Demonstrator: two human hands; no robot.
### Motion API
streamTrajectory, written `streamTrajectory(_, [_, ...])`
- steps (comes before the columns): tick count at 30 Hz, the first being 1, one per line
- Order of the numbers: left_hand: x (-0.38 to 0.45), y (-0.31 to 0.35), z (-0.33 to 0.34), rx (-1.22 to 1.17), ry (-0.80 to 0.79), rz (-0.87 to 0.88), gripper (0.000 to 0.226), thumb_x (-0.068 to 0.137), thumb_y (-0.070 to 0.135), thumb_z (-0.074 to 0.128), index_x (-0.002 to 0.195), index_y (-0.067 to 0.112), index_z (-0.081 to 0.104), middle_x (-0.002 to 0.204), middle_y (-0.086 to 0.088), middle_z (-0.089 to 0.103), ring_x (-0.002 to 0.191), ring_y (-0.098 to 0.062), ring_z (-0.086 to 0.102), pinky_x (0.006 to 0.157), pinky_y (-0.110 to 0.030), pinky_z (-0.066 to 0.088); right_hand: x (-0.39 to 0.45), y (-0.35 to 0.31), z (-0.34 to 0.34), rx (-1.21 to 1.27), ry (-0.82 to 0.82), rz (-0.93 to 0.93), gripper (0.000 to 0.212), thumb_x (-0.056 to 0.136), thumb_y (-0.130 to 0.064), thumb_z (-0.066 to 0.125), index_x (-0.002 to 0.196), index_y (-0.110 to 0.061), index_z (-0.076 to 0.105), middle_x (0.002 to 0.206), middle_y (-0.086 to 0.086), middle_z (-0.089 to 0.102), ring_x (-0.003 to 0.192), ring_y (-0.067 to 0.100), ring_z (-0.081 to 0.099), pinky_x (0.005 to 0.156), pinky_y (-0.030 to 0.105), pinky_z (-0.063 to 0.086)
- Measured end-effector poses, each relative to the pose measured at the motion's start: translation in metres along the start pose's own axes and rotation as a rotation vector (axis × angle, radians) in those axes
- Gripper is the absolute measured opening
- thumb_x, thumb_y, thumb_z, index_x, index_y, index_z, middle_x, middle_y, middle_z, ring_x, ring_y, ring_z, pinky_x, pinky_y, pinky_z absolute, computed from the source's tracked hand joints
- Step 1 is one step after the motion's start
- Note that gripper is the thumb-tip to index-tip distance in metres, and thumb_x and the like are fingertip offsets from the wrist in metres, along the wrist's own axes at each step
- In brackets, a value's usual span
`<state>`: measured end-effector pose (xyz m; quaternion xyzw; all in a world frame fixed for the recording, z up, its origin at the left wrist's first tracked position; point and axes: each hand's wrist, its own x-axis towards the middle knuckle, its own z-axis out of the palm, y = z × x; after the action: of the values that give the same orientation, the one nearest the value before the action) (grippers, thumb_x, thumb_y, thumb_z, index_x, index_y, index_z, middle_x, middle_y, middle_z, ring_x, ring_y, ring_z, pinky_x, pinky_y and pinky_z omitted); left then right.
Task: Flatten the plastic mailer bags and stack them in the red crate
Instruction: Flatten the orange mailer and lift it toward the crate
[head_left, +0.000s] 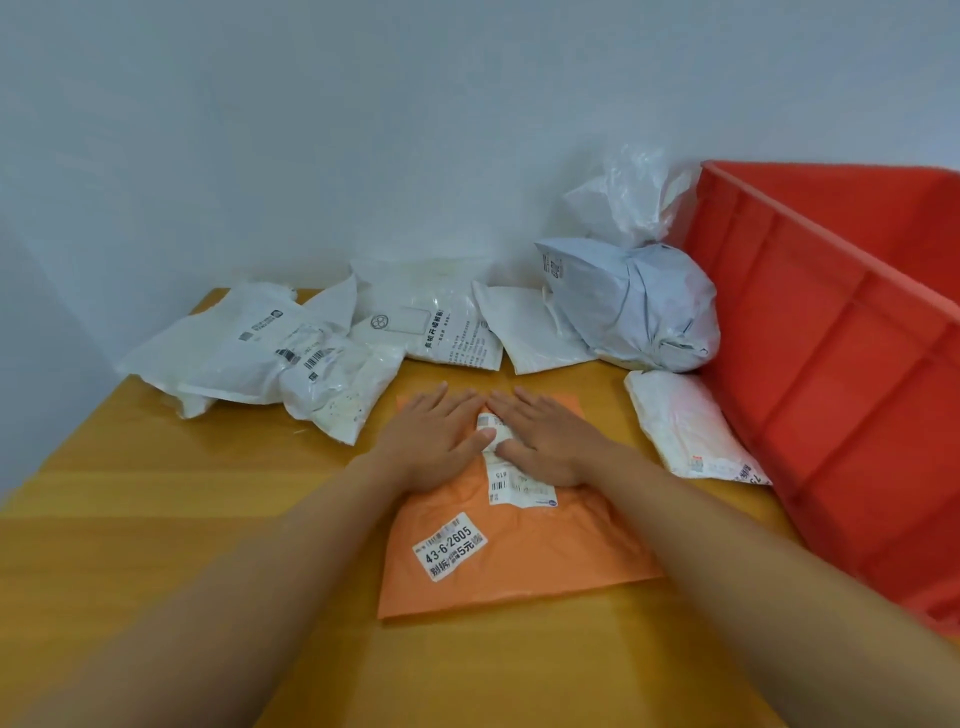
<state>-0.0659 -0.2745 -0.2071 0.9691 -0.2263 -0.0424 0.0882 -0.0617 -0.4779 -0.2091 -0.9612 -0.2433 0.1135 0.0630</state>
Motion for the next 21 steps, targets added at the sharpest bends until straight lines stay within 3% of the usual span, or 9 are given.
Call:
streamTrajectory(8, [0.003,-0.006,0.011,0.069,-0.021,0.016,0.070,0.098,0.065,0.014,0.158,0.031,0.007,0.166,0.007,0.004,0.152,-0.016,-0.001,0.124,-0.040,0.003,0.003,0.003,0.007,-0.008,0.000,0.009,0.066,0.104,-0.054,0.023,0.159,-0.029,-0.003,0.165,-0.012,-0.009,0.151,0.008,-0.012,0.122,0.034,-0.006])
streamTrajectory(13, [-0.003,-0.006,0.006,0.019,0.071,-0.054,0.063,0.101,0.059,0.022,0.157,0.031,0.017,0.166,-0.001,0.007,0.153,-0.023,-0.004,0.122,-0.041,0.000,-0.005,0.016,0.000,-0.019,0.000,0.129,0.072,0.100,-0.064,0.020,0.159,-0.028,-0.001,0.165,-0.008,-0.011,0.151,0.012,-0.014,0.123,0.038,-0.007])
streamTrajectory(21, [-0.007,-0.007,0.006,-0.018,-0.078,-0.173,0.072,0.098,0.066,0.016,0.158,0.029,-0.002,0.165,-0.008,-0.010,0.152,-0.021,-0.012,0.120,-0.036,-0.006,-0.011,0.024,0.008,0.008,-0.005,0.190,0.072,0.100,-0.064,0.015,0.158,-0.028,-0.008,0.165,-0.004,-0.018,0.151,0.013,-0.018,0.122,0.036,-0.009])
